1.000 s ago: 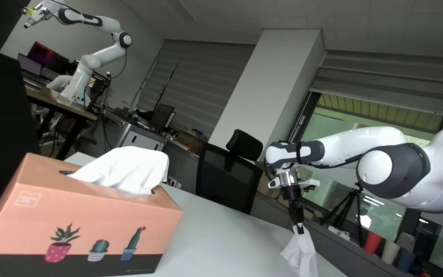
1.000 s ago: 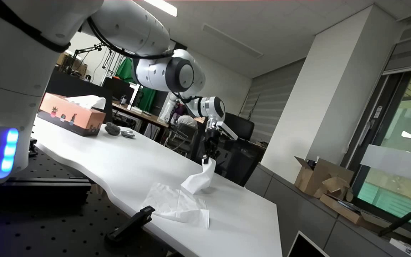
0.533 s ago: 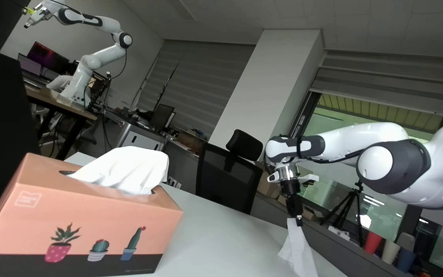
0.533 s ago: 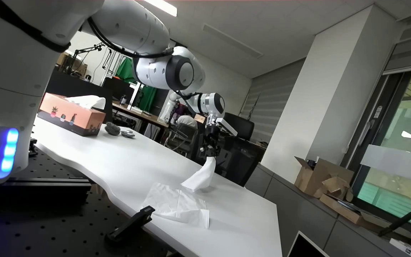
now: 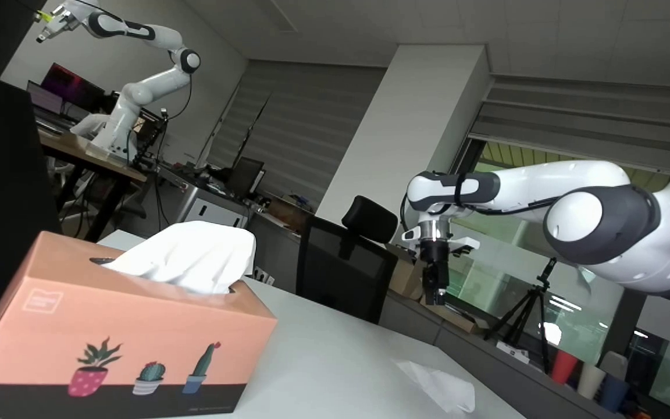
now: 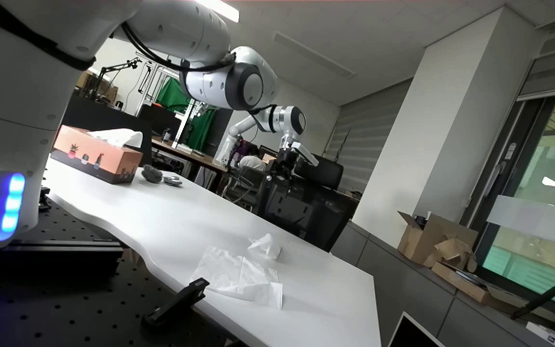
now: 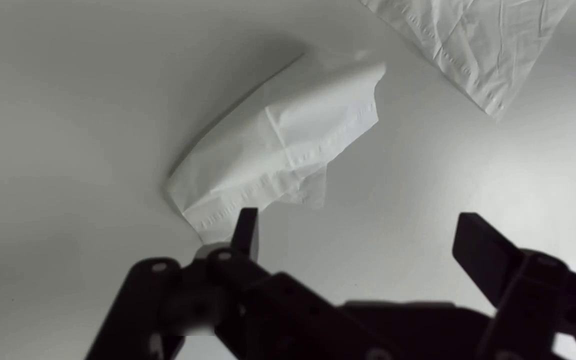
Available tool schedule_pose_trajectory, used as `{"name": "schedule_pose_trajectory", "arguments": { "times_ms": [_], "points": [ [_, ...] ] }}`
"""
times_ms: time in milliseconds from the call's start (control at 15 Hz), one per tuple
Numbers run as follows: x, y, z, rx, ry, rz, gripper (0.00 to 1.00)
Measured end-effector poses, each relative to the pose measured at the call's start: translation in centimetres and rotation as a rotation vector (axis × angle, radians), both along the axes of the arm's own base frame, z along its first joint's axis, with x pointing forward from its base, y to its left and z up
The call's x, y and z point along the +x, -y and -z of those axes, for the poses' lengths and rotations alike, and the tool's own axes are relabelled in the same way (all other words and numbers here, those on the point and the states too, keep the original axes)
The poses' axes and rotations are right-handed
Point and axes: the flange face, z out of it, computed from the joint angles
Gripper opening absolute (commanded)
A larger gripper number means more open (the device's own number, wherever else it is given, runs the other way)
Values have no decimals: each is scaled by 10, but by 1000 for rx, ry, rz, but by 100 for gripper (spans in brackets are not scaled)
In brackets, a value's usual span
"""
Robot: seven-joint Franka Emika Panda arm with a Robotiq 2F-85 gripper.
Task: Take a tissue out of the box and put it on the table
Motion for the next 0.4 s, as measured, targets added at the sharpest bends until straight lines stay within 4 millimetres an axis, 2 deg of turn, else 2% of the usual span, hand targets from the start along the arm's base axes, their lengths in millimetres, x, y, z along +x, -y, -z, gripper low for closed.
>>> {"name": "schedule_pose_trajectory", "arguments": {
  "times_ms": [200, 400],
  "points": [
    [2, -8, -12, 15, 20, -22, 100],
    [2, -8, -12, 17, 19, -27, 100]
  ]
}}
